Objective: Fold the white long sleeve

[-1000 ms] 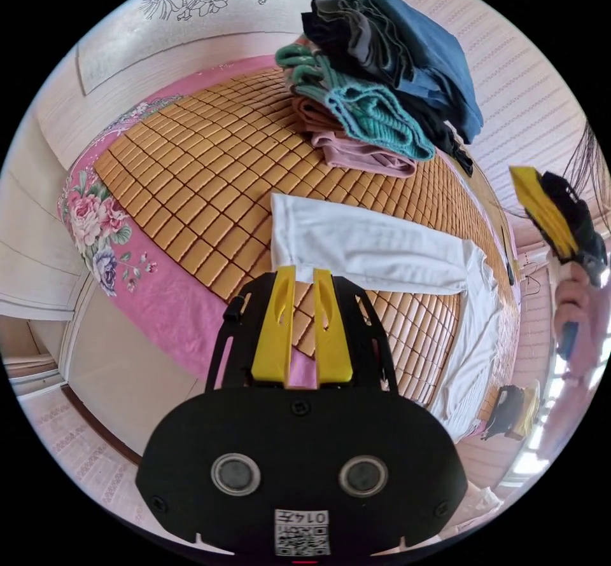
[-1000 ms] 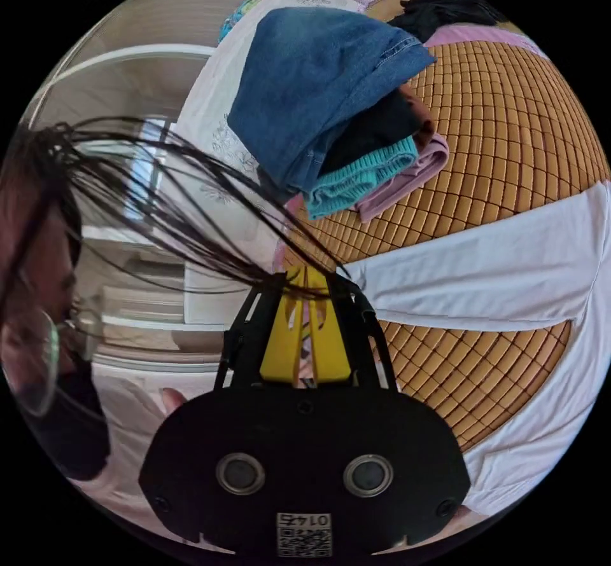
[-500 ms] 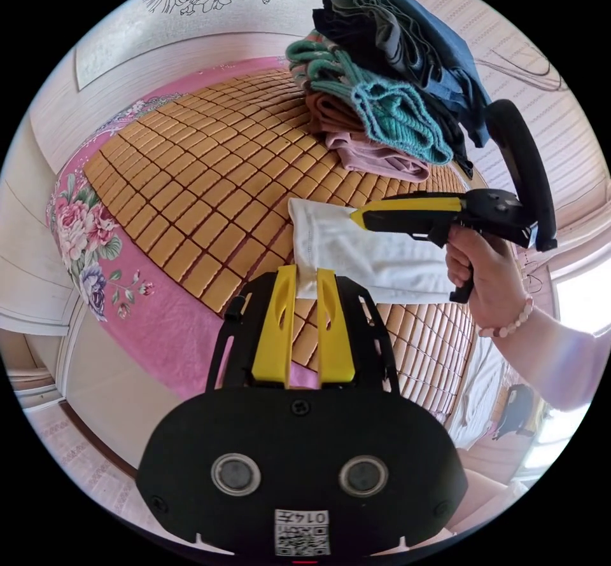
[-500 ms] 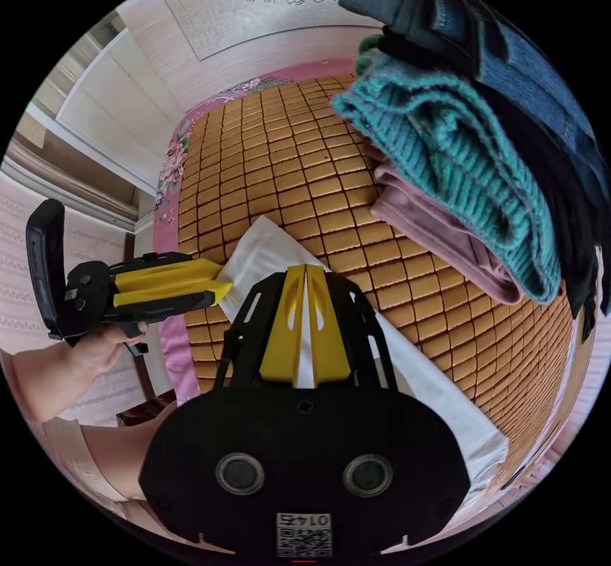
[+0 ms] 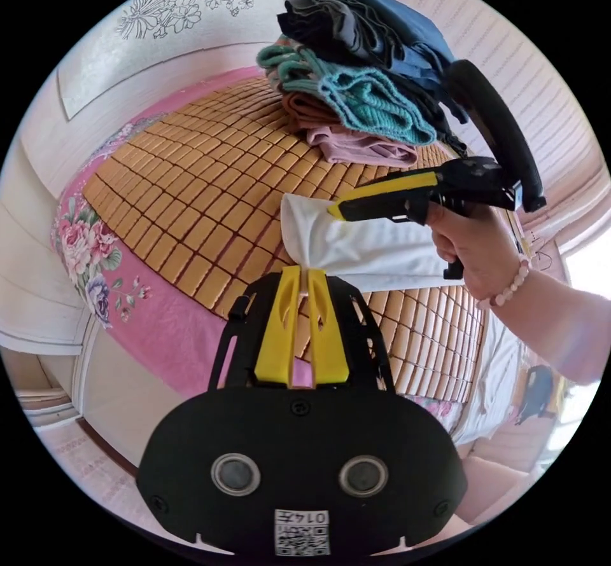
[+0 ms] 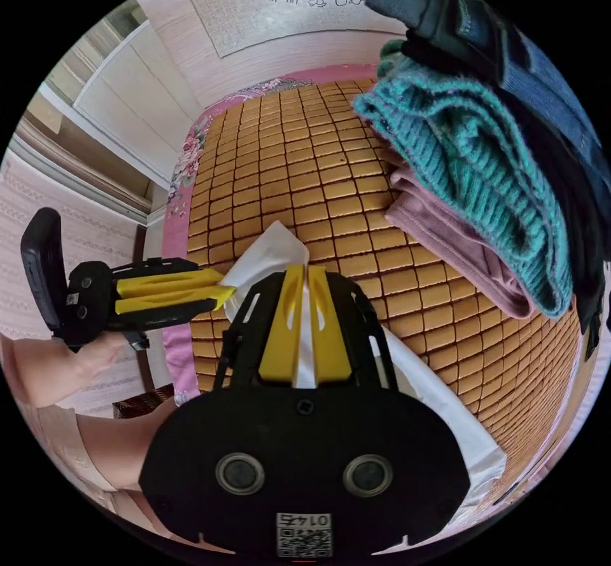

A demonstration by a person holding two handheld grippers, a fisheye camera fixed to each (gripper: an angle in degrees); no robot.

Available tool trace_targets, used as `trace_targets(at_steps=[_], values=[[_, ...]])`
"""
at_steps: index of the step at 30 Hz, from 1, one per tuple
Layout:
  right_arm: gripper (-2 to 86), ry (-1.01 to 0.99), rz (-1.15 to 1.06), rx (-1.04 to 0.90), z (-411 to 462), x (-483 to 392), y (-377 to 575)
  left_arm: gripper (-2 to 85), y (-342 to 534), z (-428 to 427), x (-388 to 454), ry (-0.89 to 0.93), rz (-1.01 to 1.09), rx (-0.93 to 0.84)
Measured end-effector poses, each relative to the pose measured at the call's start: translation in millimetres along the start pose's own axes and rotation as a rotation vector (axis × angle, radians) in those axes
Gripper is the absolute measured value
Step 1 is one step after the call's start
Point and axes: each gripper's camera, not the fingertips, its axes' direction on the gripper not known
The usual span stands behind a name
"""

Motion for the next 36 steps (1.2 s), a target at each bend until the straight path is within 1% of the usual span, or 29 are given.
trace_targets(at_steps=[1, 2, 3, 4, 6, 8, 11, 12, 13, 14, 18, 19, 21, 26, 29, 32, 34, 36], values=[[-0.1, -0.013, 0.016, 0.013, -4, 3, 6, 0.1, 1, -1, 3, -0.007, 0.01, 0.006], [0.0, -0.055, 0.043, 0.075, -16, 11, 22, -0.2, 3, -5, 12, -0.023, 0.038, 0.033], [0.0, -0.123, 0.07, 0.185, -35, 21, 42, -0.4, 5, -13, 21, -0.009, 0.062, 0.076], [0.1, -0.156, 0.096, 0.245, -46, 27, 54, -0.5, 6, -17, 26, 0.018, 0.073, 0.098], [0.1, -0.234, 0.229, 0.449, -91, 56, 112, -0.7, 9, -37, 51, 0.184, 0.117, 0.202], [0.2, -0.238, 0.323, 0.559, -123, 75, 164, -0.8, 9, -47, 84, 0.305, 0.185, 0.252], [0.2, -0.205, 0.441, 0.672, -171, 99, 257, -0.8, 11, -47, 159, 0.499, 0.328, 0.261], [0.2, -0.194, 0.474, 0.717, -190, 107, 296, -0.8, 13, -42, 192, 0.587, 0.371, 0.244], [0.2, -0.188, 0.491, 0.735, -199, 110, 315, -0.8, 15, -39, 208, 0.626, 0.393, 0.233], [0.2, -0.175, 0.531, 0.753, -216, 117, 353, -0.7, 21, -34, 243, 0.688, 0.451, 0.213], [0.2, -0.145, 0.649, 0.808, -269, 127, 478, -0.7, 57, -23, 358, 0.808, 0.663, 0.169], [0.2, -0.14, 0.661, 0.816, -275, 127, 494, -0.7, 63, -21, 372, 0.824, 0.685, 0.163], [0.2, -0.124, 0.733, 0.82, -291, 125, 555, -0.6, 88, -11, 422, 0.878, 0.762, 0.12], [0.4, -0.134, 0.902, 0.824, -298, 114, 658, -0.5, 135, 18, 497, 0.94, 0.88, -0.018], [0.4, -0.18, 0.991, 0.822, -287, 109, 704, -0.4, 164, 44, 532, 0.921, 0.979, -0.119], [0.4, -0.167, 1.097, 0.717, -264, 107, 739, 0.0, 194, 79, 562, 0.867, 1.082, -0.247], [0.5, -0.178, 1.16, 0.685, -251, 105, 759, 0.4, 214, 99, 578, 0.816, 1.161, -0.293], [0.5, -0.198, 1.253, 0.649, -237, 99, 784, 1.7, 237, 123, 598, 0.809, 1.227, -0.373]])
